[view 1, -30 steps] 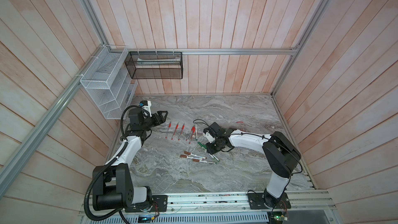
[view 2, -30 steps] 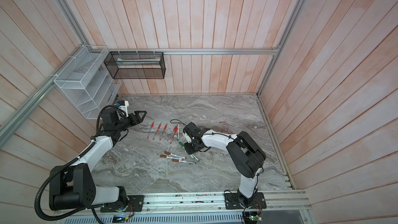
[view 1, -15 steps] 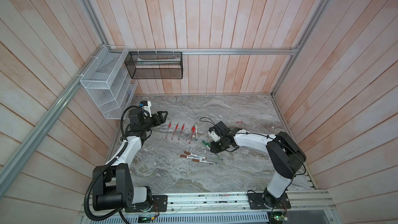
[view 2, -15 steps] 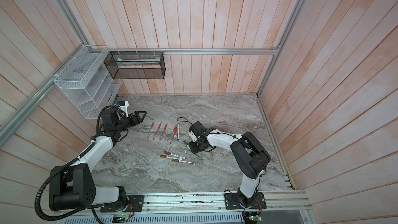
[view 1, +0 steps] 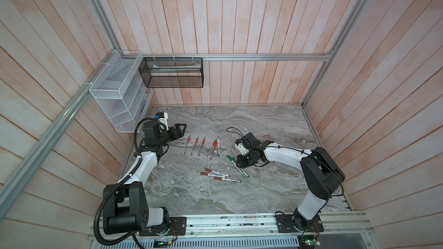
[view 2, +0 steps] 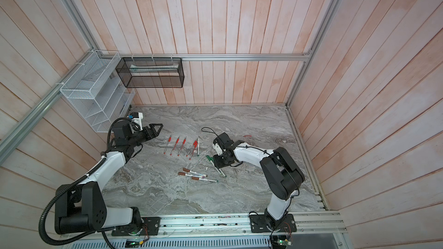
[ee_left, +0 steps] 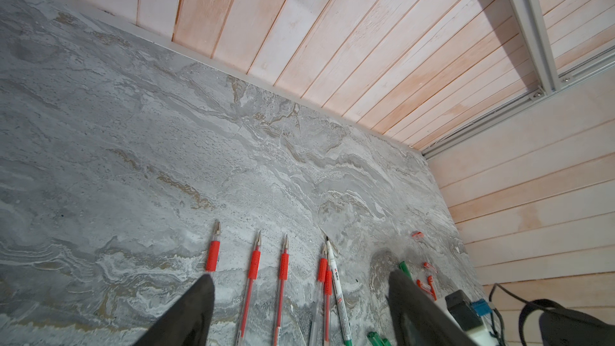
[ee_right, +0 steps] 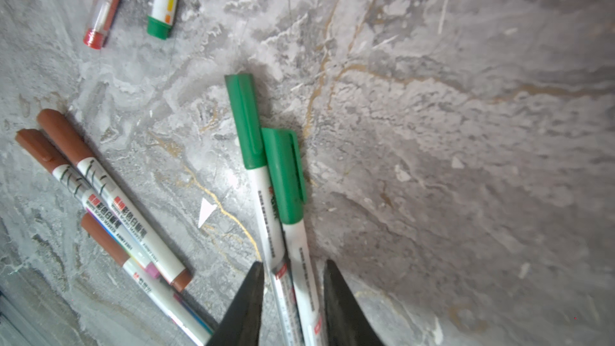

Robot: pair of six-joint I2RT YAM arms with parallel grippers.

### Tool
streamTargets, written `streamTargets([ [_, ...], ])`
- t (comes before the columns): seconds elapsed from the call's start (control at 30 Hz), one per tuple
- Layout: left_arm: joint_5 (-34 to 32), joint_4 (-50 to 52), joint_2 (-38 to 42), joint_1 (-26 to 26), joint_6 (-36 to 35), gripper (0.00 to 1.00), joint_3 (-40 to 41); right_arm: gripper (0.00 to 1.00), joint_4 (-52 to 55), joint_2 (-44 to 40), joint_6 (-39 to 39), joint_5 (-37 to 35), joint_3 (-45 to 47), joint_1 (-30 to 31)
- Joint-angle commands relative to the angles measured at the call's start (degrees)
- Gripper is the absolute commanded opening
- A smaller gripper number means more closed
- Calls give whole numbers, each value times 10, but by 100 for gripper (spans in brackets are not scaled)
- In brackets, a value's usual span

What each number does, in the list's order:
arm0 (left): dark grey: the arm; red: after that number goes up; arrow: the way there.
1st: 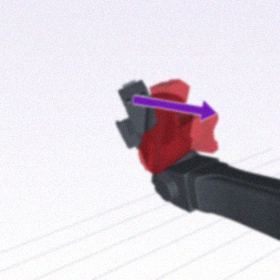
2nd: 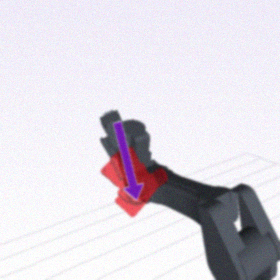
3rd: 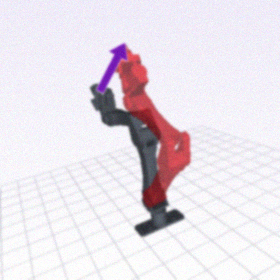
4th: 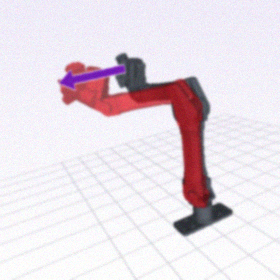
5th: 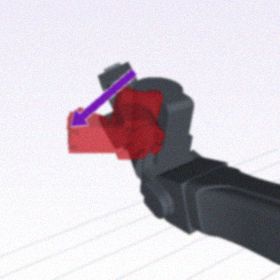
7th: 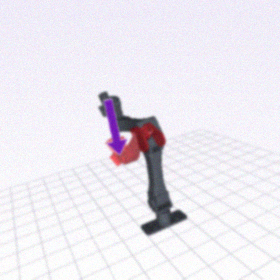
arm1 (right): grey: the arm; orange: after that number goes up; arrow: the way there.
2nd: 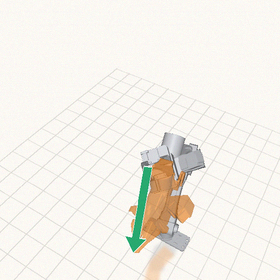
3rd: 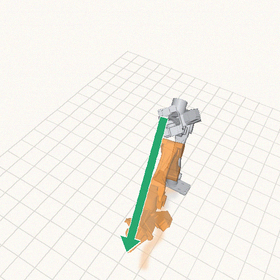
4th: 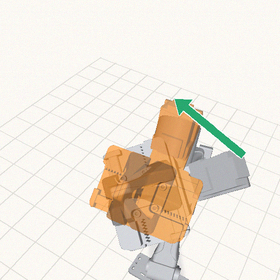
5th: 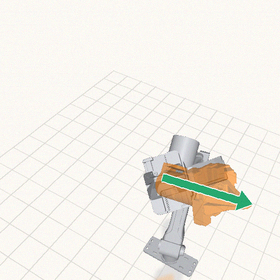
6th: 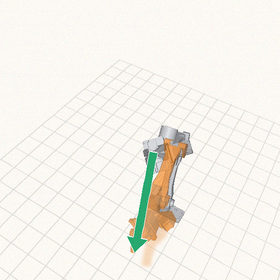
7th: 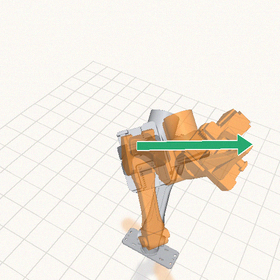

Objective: Remove pen caps from pens
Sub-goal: Move the pen to the center of the table, then pick up the pen from the center of the table.

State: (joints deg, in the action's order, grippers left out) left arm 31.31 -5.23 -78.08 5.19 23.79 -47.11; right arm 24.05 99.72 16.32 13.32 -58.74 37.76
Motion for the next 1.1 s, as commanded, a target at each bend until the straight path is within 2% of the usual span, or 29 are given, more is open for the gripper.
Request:
streamTargets([
  [0.0,10,-9,5,3,0,83,4,29,19,-3,-5,-15,2,-1],
  [0.13,6,-10,5,3,2,83,4,23,28,15,-9,-33,2,6],
  [0.33,5,-15,5,3,-1,83,7,22,27,31,-9,-44,0,17],
  [0.47,13,-8,8,3,2,83,3,19,34,47,-1,-80,-11,19],
  [0.63,12,-10,10,3,7,83,3,9,28,55,2,-107,-28,19],
  [0.77,43,-20,14,3,6,83,7,6,16,27,5,-102,-46,5],
  [0.9,123,-49,14,2,17,83,13,4,-18,-21,39,-55,-74,-25],
  [1.0,186,-87,11,-9,29,83,23,3,-113,-77,94,-1,-61,-44],
  [1.07,218,-119,6,-25,40,83,31,0,-230,-116,158,37,-21,-56],
])
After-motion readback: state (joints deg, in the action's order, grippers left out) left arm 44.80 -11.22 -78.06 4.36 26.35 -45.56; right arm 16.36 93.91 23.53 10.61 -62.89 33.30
